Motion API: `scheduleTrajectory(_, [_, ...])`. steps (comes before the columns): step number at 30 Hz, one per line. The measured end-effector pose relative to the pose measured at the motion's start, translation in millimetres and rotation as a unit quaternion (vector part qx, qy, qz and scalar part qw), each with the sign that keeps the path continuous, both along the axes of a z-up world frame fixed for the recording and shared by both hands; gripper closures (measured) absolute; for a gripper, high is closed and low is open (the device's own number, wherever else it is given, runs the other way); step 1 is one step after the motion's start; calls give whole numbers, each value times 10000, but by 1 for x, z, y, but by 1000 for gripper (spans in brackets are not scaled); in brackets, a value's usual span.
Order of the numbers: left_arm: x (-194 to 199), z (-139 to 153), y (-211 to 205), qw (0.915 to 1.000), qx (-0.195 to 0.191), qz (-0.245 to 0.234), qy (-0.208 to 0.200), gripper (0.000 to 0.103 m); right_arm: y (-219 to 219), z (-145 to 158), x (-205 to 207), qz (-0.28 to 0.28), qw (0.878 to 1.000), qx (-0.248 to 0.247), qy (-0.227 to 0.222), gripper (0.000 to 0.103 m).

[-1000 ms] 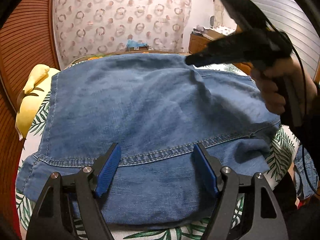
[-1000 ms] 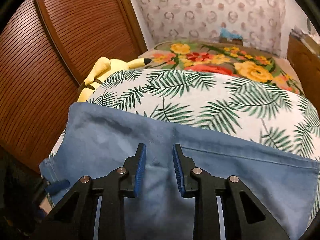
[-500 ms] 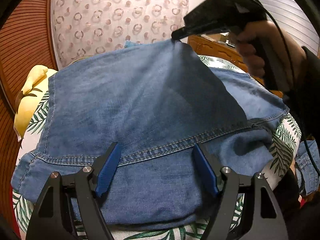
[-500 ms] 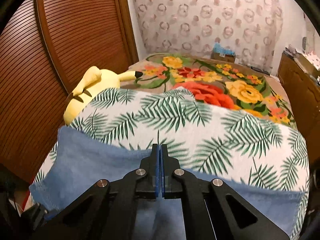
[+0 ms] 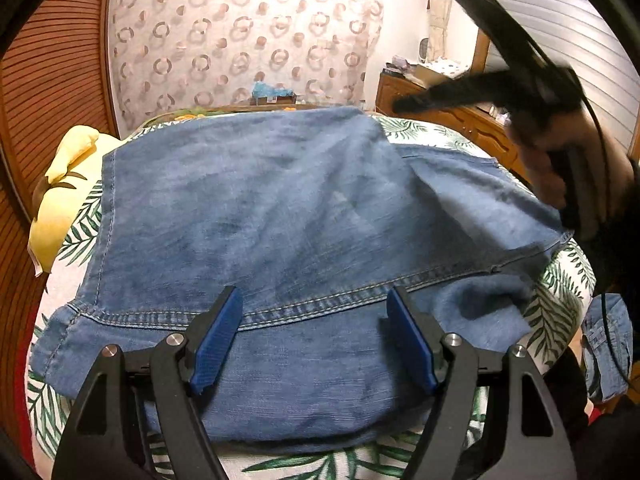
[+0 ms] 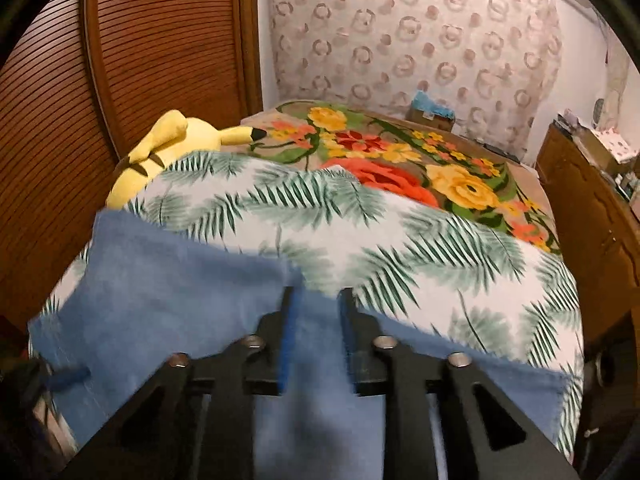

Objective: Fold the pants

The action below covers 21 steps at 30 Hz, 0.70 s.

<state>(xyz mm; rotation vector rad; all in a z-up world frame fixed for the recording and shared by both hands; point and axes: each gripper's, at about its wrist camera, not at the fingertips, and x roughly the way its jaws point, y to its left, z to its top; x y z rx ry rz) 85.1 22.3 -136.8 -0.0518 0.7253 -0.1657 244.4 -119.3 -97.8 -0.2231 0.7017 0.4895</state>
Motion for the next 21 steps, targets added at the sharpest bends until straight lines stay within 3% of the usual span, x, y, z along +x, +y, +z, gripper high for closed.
scheduleTrajectory(10, [1,15,-21,9996,117,-226,-155,27,-85,-54,-84,-404,9989,57,221,68])
scheduleTrajectory(13, [3,17,-26,9993,158,-304,-156,27,-115,-59,-103,-701,9972,185,187,66])
scheduleTrajectory(16, [6,18,-31,9991,180,-344,-149,27,-139,-60,-119,-972,9949,260,96,56])
scheduleTrajectory(21, [10,18,-34,9991,213,-362,-109,27,-173,-60,-143,-1440,9892,275,-33,55])
